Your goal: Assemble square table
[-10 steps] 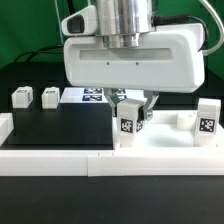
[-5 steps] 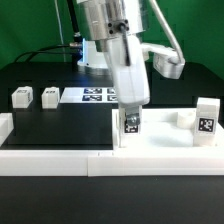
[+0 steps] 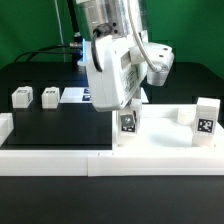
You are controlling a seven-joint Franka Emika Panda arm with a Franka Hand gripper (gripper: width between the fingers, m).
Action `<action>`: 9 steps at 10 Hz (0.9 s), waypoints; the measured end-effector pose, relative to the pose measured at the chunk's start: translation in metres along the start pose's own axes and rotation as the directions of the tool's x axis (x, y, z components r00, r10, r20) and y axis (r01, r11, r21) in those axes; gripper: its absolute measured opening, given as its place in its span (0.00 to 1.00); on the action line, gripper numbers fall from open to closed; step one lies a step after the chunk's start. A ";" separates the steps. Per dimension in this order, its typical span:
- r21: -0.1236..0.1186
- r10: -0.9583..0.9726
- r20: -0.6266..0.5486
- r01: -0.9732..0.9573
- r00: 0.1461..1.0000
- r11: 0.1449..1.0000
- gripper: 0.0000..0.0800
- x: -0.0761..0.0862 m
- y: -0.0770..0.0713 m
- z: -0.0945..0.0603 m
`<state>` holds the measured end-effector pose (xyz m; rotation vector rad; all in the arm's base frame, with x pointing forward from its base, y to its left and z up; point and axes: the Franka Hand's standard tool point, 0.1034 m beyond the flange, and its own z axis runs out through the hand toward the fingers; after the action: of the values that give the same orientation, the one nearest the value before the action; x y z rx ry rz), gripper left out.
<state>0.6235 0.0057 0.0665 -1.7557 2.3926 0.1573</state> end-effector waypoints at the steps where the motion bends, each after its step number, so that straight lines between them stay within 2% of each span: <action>1: -0.001 0.001 0.000 -0.001 1.000 1.000 0.52 0.000 0.000 0.001; 2: -0.001 0.001 0.000 -0.001 1.000 1.000 0.52 0.000 0.000 0.001; 3: -0.001 0.001 0.000 -0.001 1.000 1.000 0.68 0.000 0.001 0.001; 4: -0.002 0.001 0.000 -0.001 1.000 1.000 0.79 0.000 0.001 0.001; 7: -0.001 -0.002 0.001 0.002 1.000 1.000 0.81 -0.002 0.001 0.000; 9: 0.022 -0.032 0.027 0.032 0.999 0.999 0.81 -0.021 0.005 -0.026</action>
Offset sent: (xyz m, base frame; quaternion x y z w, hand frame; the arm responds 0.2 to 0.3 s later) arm 0.0000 0.0000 0.0000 0.0000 0.0000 0.0000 1.0000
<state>0.6231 0.0216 0.0964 -1.7700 2.3371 0.1490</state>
